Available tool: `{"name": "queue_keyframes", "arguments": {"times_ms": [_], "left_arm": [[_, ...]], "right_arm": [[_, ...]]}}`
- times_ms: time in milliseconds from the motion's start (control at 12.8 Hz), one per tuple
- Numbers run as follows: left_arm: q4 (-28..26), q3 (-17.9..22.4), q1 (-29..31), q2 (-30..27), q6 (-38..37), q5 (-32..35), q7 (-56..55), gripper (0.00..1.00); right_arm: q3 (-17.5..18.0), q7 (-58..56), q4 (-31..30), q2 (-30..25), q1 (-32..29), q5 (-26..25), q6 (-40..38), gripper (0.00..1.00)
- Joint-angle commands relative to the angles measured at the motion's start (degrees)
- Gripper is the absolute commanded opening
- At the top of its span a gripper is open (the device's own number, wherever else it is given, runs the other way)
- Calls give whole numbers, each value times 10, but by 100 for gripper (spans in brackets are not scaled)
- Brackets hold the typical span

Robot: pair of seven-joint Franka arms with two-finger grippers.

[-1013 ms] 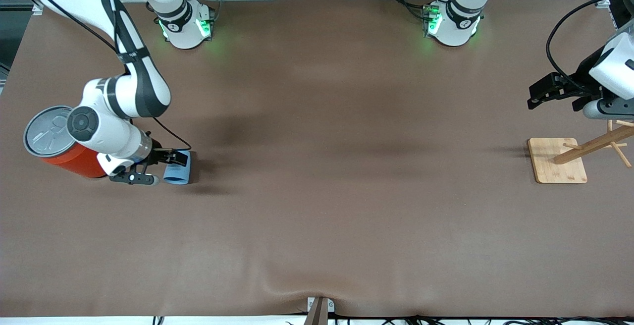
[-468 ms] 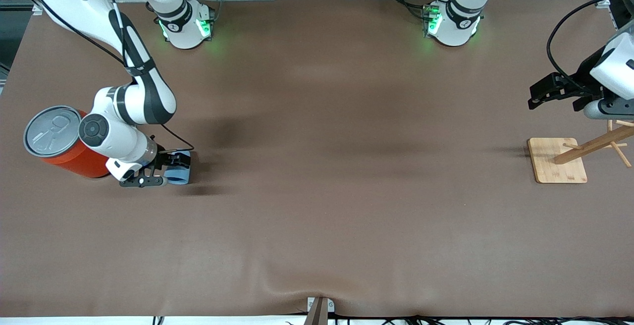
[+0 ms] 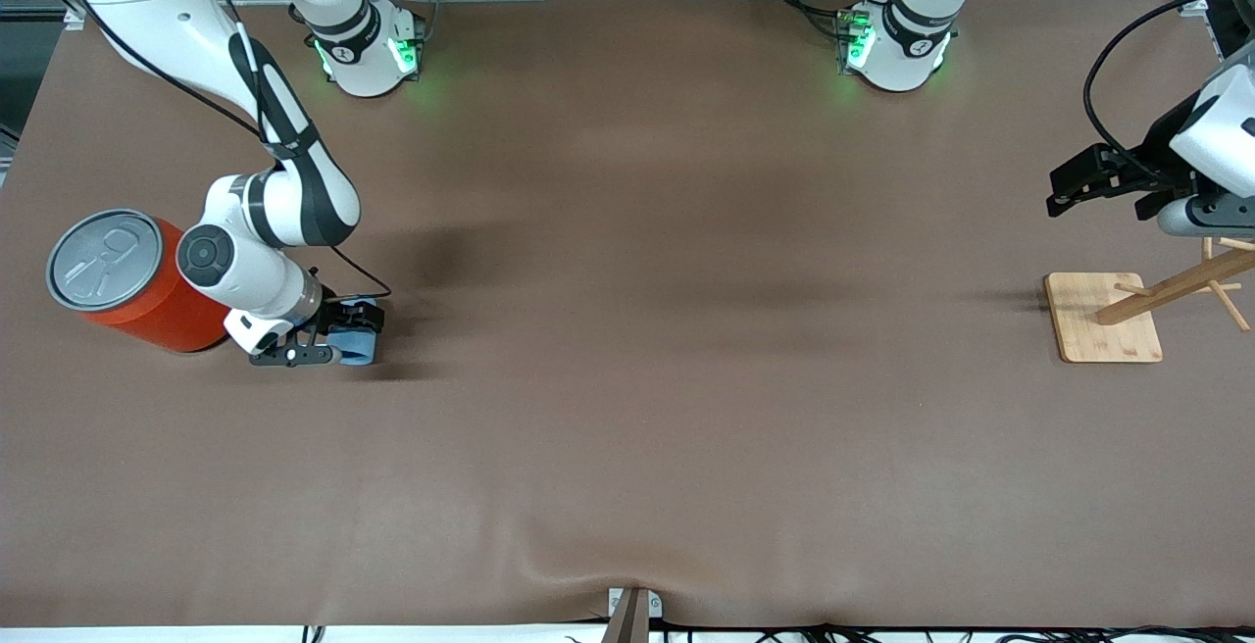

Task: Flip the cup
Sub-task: 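Reach the right gripper down and grasp the blue cup's base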

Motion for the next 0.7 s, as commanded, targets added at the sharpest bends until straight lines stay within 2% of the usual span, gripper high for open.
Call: {"name": "queue_keyframes", "arguments": {"times_ms": [0,78,234,312,468,623], "left_arm": [[3,1,2,2,2,-2,6,100],[3,1,2,2,2,-2,6,100],[3,1,2,2,2,-2,7,100],[3,1,2,2,2,-2,6,100],[3,2,3,6,2,-2,7,100],[4,1,3,8,2,-2,7,100]], "right_arm": [[4,-15,-7,-1,-3,2,10,39],[4,-15,-4,-1,-2,2,8,28],[6,-19,19,-2,7,2,-2,27],[13,-32,45,-3,10,2,-35,27],[43,-26,111,-2,11,6,-110,27],[65,-34,176,9,21,5,-132,27]]}}
